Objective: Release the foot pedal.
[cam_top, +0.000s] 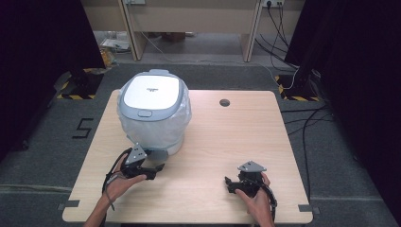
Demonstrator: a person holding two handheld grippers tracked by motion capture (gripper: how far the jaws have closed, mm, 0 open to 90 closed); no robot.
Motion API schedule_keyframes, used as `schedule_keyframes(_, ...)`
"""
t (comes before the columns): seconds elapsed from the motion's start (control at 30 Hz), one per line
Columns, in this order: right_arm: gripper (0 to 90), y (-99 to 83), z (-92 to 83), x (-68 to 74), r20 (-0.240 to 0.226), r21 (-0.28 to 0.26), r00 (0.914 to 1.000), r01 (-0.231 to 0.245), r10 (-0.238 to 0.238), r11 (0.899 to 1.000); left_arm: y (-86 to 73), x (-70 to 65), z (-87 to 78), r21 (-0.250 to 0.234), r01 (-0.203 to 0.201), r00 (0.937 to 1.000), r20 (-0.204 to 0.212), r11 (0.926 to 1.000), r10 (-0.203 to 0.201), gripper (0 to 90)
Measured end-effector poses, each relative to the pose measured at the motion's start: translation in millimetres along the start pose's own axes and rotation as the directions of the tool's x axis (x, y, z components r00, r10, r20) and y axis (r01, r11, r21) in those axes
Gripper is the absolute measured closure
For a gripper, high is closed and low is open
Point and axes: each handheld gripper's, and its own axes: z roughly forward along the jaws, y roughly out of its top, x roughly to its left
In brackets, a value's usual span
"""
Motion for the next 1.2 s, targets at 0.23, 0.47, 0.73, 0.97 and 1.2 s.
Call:
schedule_keyframes(0.23, 12.7, 0.0, 0.0, 0.0, 0.0, 0.0, 1.0, 0.001, -0.001, 1.0, -7.8, 3.9, -9.2, 0.007, 0.022, 0.9997, 0.007, 0.9997, -0.022, 21.4)
schedule_keyframes(0.47, 12.7, 0.0, 0.0, -0.1, 0.0, 0.0, 1.0, 0.001, -0.001, 1.0, -11.6, 7.2, -19.1, -0.001, 0.029, 0.9996, -0.001, 0.9996, -0.029, 21.3)
schedule_keyframes(0.73, 12.7, 0.0, -0.1, -0.1, -0.001, 0.0, 1.0, 0.0, 0.0, 1.0, -16.4, 8.2, -28.8, -0.01, 0.044, 0.999, 0.011, 0.999, -0.044, 18.7)
schedule_keyframes(0.97, 12.7, 0.0, -0.1, 0.0, -0.002, 0.001, 1.0, 0.0, 0.0, 1.0, -28.1, 7.7, -34.1, 0.016, 0.041, 0.9991, 0.011, 0.999, -0.041, 16.2)
schedule_keyframes(1.2, 12.6, 0.0, 0.0, -0.2, -0.002, 0.0, 1.0, 0.001, -0.001, 1.0, -35.5, 11.1, -41.3, 0.028, 0.047, 0.9988, 0.008, 0.9985, -0.047, 15.1)
